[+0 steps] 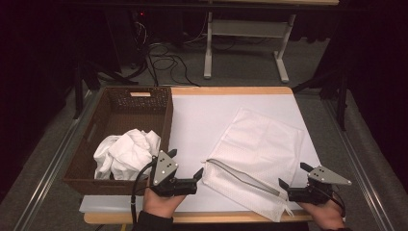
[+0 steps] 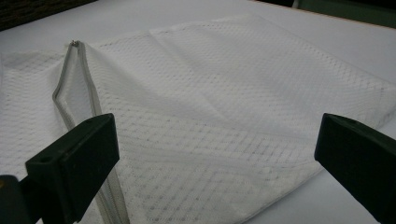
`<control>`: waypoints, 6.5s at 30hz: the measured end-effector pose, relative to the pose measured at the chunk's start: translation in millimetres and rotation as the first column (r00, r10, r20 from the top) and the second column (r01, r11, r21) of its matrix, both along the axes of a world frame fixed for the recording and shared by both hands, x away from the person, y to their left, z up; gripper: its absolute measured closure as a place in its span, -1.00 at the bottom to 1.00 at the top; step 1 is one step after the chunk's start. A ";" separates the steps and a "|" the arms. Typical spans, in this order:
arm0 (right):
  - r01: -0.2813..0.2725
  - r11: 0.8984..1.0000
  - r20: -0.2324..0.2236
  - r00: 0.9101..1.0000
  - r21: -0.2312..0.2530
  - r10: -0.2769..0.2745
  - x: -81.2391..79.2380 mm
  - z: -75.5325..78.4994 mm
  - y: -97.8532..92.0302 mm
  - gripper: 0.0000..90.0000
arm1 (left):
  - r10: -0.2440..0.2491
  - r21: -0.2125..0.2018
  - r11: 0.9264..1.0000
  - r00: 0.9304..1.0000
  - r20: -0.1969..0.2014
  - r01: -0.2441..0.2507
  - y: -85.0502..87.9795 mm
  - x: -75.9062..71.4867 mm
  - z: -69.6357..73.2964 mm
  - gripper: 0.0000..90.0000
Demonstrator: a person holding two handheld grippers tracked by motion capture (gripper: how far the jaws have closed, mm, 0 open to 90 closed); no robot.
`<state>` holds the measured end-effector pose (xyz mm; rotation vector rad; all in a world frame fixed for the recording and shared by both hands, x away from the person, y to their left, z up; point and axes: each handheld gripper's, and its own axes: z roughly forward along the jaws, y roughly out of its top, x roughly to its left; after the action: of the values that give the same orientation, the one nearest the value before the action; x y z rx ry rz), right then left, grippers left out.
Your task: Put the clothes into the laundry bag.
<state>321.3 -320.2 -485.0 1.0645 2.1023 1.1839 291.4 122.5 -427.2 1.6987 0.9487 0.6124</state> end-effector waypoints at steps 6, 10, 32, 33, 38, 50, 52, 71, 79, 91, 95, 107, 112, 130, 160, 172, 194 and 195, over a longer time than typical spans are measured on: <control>-0.005 1.000 0.009 1.000 0.000 0.005 -0.1 0.6 2.1 -0.99 | 0.041 0.013 0.999 0.999 0.007 -0.042 19.2 -2.6 2.9 -0.93; -0.009 1.000 0.015 1.000 0.001 0.009 0.1 0.6 1.6 -0.99 | 0.061 0.007 0.998 0.998 0.002 -0.061 36.2 -1.9 4.0 -0.93; 0.001 1.000 0.013 1.000 0.009 -0.001 1.4 -0.6 0.8 -1.00 | 0.272 -0.019 0.962 0.962 -0.013 -0.272 127.0 -8.4 -4.3 -0.92; 0.004 1.000 0.010 1.000 0.012 -0.004 1.1 -0.4 1.2 -1.00 | 0.290 -0.016 0.957 0.957 -0.014 -0.290 132.2 -9.7 -4.8 -0.92; -0.006 1.000 0.014 1.000 0.004 0.005 1.2 -0.7 1.4 -1.00 | 0.324 0.011 0.946 0.946 -0.010 -0.323 138.9 -12.7 -5.3 -0.90; -0.006 1.000 0.007 1.000 -0.011 0.006 2.8 -3.1 2.1 -1.00 | 0.324 0.103 0.941 0.946 -0.003 -0.322 130.1 3.2 14.4 -0.82; -0.009 1.000 0.014 1.000 -0.012 0.009 2.4 -2.6 1.6 -1.00 | 0.322 0.098 0.942 0.947 -0.012 -0.320 131.5 6.3 16.6 -0.78; -0.005 1.000 0.010 1.000 -0.009 0.005 3.3 -2.6 -1.3 -0.99 | 0.336 0.310 0.926 0.843 -0.420 -0.215 133.9 90.0 23.5 -1.00; -0.004 1.000 0.009 1.000 -0.009 0.004 3.3 -2.4 -1.9 -0.99 | 0.348 0.378 0.920 0.659 -0.667 -0.102 132.8 120.1 -11.3 -1.00; 0.002 1.000 0.010 1.000 -0.007 -0.002 4.4 -3.0 -5.8 -0.98 | 0.382 0.394 0.916 0.446 -0.809 -0.069 139.7 140.1 -50.2 -1.00; -0.001 1.000 0.008 1.000 -0.008 0.001 3.9 -3.3 -3.8 -0.98 | 0.420 0.447 0.893 0.443 -0.792 -0.047 133.6 142.5 -57.7 -0.99; 0.001 1.000 0.021 1.000 -0.001 -0.001 0.2 -1.5 -1.4 -0.97 | 0.506 0.546 0.835 0.484 -0.714 -0.066 129.9 138.7 -58.4 -0.51; 0.000 1.000 0.030 1.000 -0.003 0.000 1.0 -1.2 -2.2 -0.97 | 0.493 0.542 0.837 0.521 -0.697 -0.067 130.2 136.3 -52.2 0.05; 0.000 1.000 0.047 0.999 -0.003 0.000 -0.7 0.3 0.0 -0.94 | 0.346 0.417 0.905 0.722 -0.600 -0.087 125.6 121.6 -29.0 0.48; -0.007 1.000 0.073 0.997 0.007 0.006 -2.8 1.2 1.3 -0.91 | 0.340 0.265 0.922 0.917 -0.211 -0.281 132.2 85.2 2.5 0.48; -0.011 1.000 0.075 0.997 0.004 0.011 -2.5 0.7 1.1 -0.91 | 0.346 0.207 0.924 0.934 -0.089 -0.323 135.1 73.7 8.1 0.47; -0.006 1.000 0.081 0.997 0.007 0.006 -2.8 0.8 1.5 -0.91 | 0.355 0.055 0.932 0.932 0.080 -0.360 143.0 52.7 14.1 0.46; -0.008 1.000 0.080 0.997 0.007 0.008 -2.9 0.8 1.5 -0.91 | 0.354 0.050 0.932 0.931 0.087 -0.359 143.3 51.9 14.3 0.46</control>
<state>318.5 -318.7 -484.2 0.9957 2.0443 1.2185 343.2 265.7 -412.9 1.5565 1.2055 0.9508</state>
